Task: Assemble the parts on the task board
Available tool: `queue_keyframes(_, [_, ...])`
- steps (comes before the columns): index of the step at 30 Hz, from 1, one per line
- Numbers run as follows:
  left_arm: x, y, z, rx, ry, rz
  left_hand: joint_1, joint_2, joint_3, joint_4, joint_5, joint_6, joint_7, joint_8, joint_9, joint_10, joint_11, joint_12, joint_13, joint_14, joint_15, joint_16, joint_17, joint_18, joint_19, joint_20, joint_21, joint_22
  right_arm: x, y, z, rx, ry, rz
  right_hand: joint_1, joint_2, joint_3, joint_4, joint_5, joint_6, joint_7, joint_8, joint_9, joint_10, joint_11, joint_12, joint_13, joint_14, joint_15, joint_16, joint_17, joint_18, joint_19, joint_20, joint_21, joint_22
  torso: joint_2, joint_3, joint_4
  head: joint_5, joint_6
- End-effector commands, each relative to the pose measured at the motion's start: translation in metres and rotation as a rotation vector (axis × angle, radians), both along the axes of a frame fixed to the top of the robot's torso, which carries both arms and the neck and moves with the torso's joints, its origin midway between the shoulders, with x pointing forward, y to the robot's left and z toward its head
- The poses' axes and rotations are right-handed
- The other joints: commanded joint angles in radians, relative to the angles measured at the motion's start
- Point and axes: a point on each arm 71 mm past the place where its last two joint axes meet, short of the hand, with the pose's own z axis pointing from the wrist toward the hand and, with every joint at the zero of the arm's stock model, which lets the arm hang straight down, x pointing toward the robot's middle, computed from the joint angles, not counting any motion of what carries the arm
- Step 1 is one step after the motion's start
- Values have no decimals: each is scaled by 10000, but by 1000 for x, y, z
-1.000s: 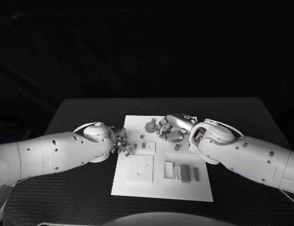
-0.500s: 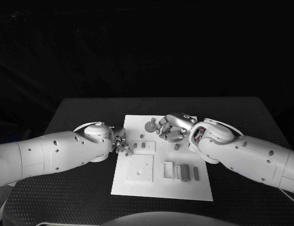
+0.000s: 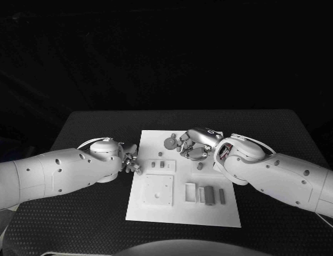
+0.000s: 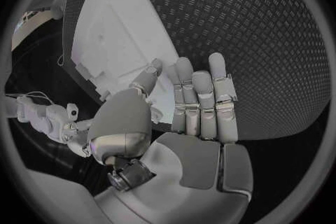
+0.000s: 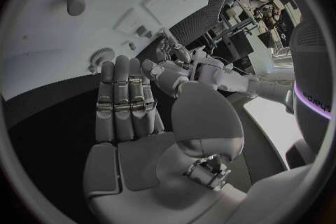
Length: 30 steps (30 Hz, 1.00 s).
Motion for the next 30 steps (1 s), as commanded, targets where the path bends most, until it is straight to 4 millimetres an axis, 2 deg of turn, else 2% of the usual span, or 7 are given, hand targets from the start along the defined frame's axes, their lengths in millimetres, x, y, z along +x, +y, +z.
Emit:
queue_keyframes(1, [-1,3,-1,62,-14,75,-109,-133,-54,-16,-34,-140,41,-33,-49,-130,60,-27,-22,-94,47,-36,-48,-152,-37,82,-98,13,0,1,0,-74,26,84,-77,13,-17,3,-18,-68,-7,-41,15,-62,-24,-56,10,13,32,-56,12,139,-36,-3,-55,19,3,-4,3,-9,3])
queue_keyframes(11, [0,6,-1,-169,-80,272,-230,-180,-73,72,-33,-312,155,-181,-169,-296,132,-169,-102,-230,105,-182,-157,-152,-166,156,-243,10,0,1,-1,-73,42,89,-78,15,-16,4,-18,-68,-7,-43,20,-63,-24,-58,12,13,32,-61,16,139,-36,-3,-59,23,1,-1,-3,3,22])
queue_keyframes(15, [1,7,-1,-246,-114,357,-256,-241,-35,97,-33,-598,309,-359,-261,-564,218,-316,-170,-434,152,-337,-246,-152,-338,235,-381,-20,0,1,-1,-73,48,89,-79,16,-16,4,-18,-68,-6,-44,21,-63,-24,-59,13,13,32,-62,17,139,-36,-3,-60,24,1,1,-2,18,37])
queue_keyframes(17, [1,8,-1,-300,-135,399,-258,-280,13,112,-32,-982,506,-626,-390,-819,337,-441,-225,-657,245,-509,-353,-152,-546,338,-526,-48,0,1,-1,-71,51,90,-80,17,-15,4,-18,-69,-6,-44,22,-63,-23,-59,13,13,32,-63,18,139,-36,-3,-61,25,1,6,-5,18,38])
queue_keyframes(19, [1,8,-1,-322,-154,406,-259,-326,39,136,-32,-1071,603,-754,-465,-901,380,-466,-237,-714,302,-564,-413,-152,-607,381,-583,-45,0,1,-1,-73,57,87,-80,17,-15,4,-18,-69,-6,-45,22,-63,-23,-59,14,13,33,-64,19,139,-36,-3,-62,25,1,10,-7,16,46])
queue_keyframes(25, [2,10,0,-504,-273,510,-278,-406,65,181,-32,-1153,676,-870,-532,-999,429,-492,-249,-772,366,-626,-489,-152,-661,424,-650,-47,0,1,-1,-70,54,76,-81,19,-14,4,-18,-69,-6,-46,25,-63,-23,-60,15,13,33,-67,22,139,-36,-2,-65,28,3,14,-11,20,55])
queue_keyframes(30, [1,15,2,-862,-401,794,-463,-789,104,407,-30,-1154,701,-924,-569,-1043,446,-483,-247,-787,397,-648,-555,-152,-665,439,-705,-48,0,0,-1,-79,54,58,-82,18,-14,3,-18,-70,-6,-47,27,-64,-23,-61,16,13,33,-70,24,139,-36,-2,-68,30,6,9,-16,24,79])
